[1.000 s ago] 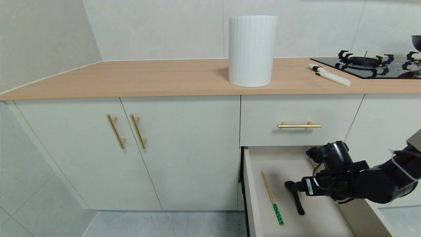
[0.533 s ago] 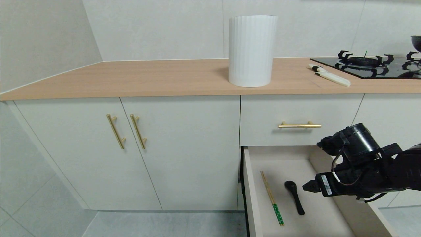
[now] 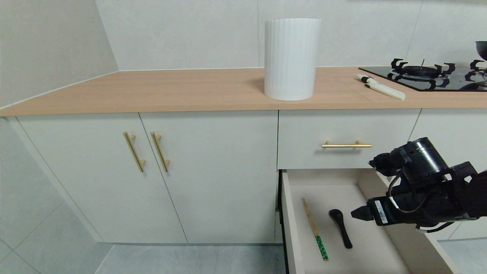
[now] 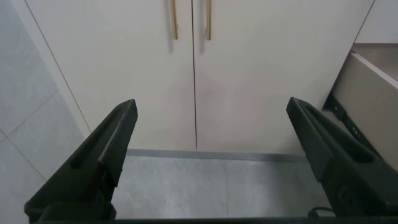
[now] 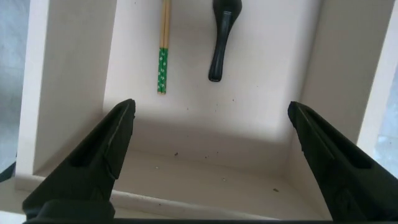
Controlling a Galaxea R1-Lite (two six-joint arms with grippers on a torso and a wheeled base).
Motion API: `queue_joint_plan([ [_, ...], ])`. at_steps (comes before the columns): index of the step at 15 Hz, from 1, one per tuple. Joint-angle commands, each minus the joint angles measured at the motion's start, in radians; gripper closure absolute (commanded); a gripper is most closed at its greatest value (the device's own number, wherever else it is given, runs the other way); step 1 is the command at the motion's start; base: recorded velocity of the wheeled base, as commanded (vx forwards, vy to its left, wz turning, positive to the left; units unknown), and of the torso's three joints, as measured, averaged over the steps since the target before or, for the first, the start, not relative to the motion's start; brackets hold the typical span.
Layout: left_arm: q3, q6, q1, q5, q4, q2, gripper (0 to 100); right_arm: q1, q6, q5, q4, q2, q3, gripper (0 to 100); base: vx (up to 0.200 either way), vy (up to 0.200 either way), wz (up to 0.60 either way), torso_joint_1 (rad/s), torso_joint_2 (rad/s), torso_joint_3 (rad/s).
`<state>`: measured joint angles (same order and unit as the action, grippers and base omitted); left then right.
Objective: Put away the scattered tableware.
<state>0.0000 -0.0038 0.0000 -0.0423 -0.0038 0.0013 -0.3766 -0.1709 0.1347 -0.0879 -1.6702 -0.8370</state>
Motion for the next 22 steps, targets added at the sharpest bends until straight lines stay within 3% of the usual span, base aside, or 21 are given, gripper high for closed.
queue_joint_plan([
  [1, 0.000, -0.001, 0.000, -0.001, -0.001, 0.000, 0, -0.001, 0.001, 0.000, 0.000, 0.006, 0.003, 0, -0.200, 0.000, 0.00, 0.002, 0.01, 0.002],
  [6, 0.000, -0.001, 0.000, -0.001, -0.001, 0.000, 0, -0.016, 0.001, 0.000, -0.020, 0.010, 0.004, 0, -0.200, 0.000, 0.00, 0.000, 0.00, 0.003],
  [17, 0.000, -0.001, 0.000, -0.001, -0.001, 0.000, 0, -0.153, 0.143, -0.004, -0.023, 0.055, 0.134, 0, 0.000, 0.000, 0.00, 0.000, 0.00, 0.000],
  [22, 0.000, -0.001, 0.000, -0.001, -0.001, 0.000, 0, -0.182, 0.324, -0.009, -0.023, 0.095, 0.246, 0, 0.000, 0.000, 0.00, 0.000, 0.00, 0.000],
])
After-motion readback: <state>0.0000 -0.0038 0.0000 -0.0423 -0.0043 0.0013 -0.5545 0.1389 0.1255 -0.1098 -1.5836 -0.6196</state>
